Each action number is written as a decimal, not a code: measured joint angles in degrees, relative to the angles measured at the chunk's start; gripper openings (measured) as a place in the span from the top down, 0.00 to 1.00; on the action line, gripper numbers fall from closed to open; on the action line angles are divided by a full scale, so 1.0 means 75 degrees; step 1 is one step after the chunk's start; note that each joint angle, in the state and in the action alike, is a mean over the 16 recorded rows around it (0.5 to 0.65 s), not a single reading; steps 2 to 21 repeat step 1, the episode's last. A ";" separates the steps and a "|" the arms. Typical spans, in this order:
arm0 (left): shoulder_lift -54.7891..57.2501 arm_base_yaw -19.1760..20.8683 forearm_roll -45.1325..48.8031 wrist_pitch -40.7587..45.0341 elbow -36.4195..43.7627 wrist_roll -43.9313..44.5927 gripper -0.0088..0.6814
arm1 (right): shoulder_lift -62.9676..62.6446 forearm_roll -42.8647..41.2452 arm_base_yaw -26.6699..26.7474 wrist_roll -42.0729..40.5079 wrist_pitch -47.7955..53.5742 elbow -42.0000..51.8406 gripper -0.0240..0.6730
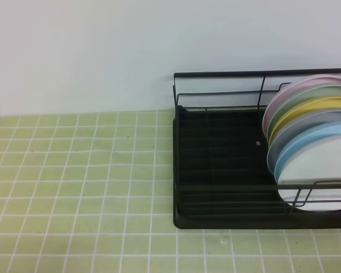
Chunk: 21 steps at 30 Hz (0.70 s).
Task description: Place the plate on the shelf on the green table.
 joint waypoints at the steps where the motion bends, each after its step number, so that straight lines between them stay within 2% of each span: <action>1: 0.0000 0.0000 0.0000 0.0000 0.0000 0.0000 0.99 | 0.0002 0.0000 -0.0001 0.0000 -0.0008 0.0001 0.97; 21: 0.0000 0.0000 0.0000 0.0000 0.0000 0.0000 0.99 | 0.0002 0.0000 -0.0001 0.0000 -0.0008 0.0001 0.97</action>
